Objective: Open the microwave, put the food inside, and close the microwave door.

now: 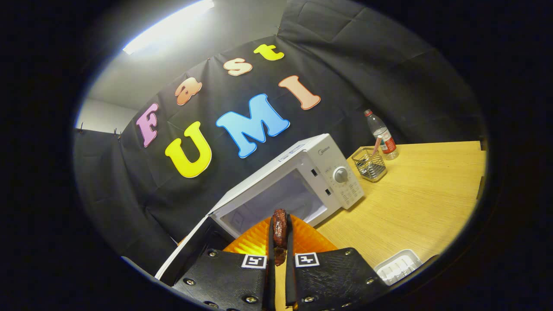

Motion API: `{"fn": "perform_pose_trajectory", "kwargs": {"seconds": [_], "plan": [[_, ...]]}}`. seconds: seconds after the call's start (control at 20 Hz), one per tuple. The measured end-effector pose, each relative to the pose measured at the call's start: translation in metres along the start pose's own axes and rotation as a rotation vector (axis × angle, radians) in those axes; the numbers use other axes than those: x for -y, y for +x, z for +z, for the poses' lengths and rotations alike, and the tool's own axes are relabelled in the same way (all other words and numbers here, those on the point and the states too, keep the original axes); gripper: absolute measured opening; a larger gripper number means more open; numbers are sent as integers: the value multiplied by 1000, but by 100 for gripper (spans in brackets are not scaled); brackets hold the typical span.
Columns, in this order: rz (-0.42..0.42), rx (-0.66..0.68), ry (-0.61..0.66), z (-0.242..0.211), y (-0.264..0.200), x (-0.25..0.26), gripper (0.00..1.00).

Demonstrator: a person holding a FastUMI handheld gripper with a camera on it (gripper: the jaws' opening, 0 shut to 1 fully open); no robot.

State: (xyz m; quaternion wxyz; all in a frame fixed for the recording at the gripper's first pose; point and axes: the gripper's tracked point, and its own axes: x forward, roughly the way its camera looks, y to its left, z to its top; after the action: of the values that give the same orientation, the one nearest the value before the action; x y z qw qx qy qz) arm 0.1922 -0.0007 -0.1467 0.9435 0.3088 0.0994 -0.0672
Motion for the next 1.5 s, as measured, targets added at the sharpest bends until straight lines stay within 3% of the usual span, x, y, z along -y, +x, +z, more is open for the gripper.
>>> {"fn": "perform_pose_trajectory", "kwargs": {"seconds": [0.25, 0.5, 1.0, 1.5], "plan": [[-8, -27, 32, -14, 49, -3, 9], [-27, -69, -13, -29, 79, -2, 9], [-15, -44, 159, -54, 181, -9, 9], [-21, -85, 215, -82, 249, 12, 9]]}}
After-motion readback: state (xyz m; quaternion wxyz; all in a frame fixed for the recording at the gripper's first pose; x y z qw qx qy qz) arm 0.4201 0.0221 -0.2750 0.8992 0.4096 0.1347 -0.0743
